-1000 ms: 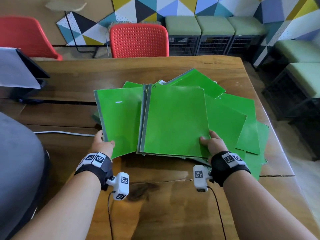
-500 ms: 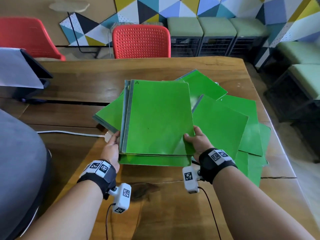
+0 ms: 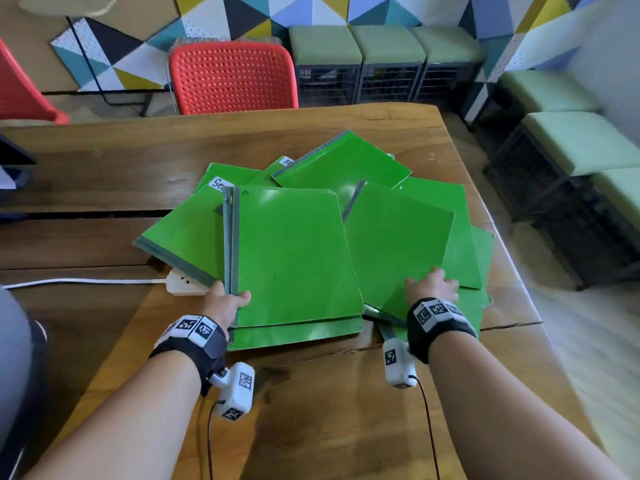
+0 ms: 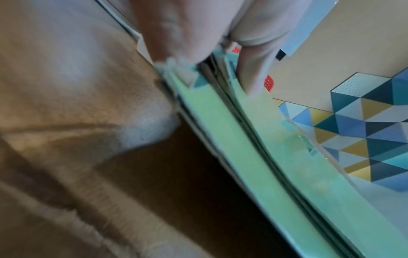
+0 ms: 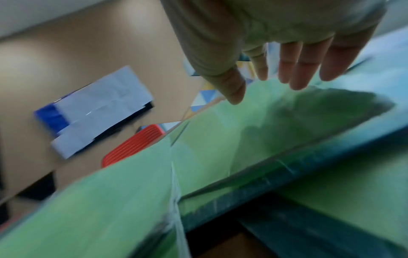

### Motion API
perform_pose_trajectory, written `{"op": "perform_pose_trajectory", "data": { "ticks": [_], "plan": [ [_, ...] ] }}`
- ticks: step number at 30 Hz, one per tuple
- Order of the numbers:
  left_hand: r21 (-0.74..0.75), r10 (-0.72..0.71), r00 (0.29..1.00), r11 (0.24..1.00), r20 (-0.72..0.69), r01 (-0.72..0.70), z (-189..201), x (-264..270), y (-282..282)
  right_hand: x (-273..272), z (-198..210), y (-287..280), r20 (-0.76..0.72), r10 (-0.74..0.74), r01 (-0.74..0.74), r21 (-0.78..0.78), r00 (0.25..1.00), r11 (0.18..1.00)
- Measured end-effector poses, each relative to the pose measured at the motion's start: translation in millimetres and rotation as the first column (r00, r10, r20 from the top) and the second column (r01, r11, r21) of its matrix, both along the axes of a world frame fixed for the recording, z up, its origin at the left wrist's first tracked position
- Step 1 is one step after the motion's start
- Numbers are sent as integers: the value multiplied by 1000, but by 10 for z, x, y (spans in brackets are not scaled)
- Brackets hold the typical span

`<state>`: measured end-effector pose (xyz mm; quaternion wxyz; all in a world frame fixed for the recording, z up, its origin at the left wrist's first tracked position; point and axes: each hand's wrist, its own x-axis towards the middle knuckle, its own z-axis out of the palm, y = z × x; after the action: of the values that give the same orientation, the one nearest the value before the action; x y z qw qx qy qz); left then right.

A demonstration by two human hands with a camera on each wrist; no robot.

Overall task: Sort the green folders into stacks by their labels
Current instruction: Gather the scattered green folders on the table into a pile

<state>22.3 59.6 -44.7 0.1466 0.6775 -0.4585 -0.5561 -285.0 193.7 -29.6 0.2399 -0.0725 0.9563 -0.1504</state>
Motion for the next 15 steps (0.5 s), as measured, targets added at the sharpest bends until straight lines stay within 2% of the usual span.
{"op": "perform_pose_trajectory", "data": {
  "ticks": [3, 6, 9, 13, 15],
  "plan": [
    [36, -4, 1000, 999, 14, 3, -8, -14, 12, -70, -115, 74, 177, -125, 117, 54, 976, 992],
    [3, 16, 999, 1000, 30, -16, 58, -50, -31, -111, -117, 53, 281, -127, 148, -56, 951, 987],
    [-62, -36, 997, 997, 73, 41, 109, -39, -113, -176, 22, -25, 197, -88, 132, -225, 976, 965],
    [-129, -8, 998, 992, 55, 15, 191, 58, -230, -245, 538, -61, 7, -49, 47, -458, 999, 888],
    [-162, -21, 995, 986, 97, 37, 235, 122, -274, -291, 799, -60, -77, -22, -18, -490, 997, 871]
  ]
}}
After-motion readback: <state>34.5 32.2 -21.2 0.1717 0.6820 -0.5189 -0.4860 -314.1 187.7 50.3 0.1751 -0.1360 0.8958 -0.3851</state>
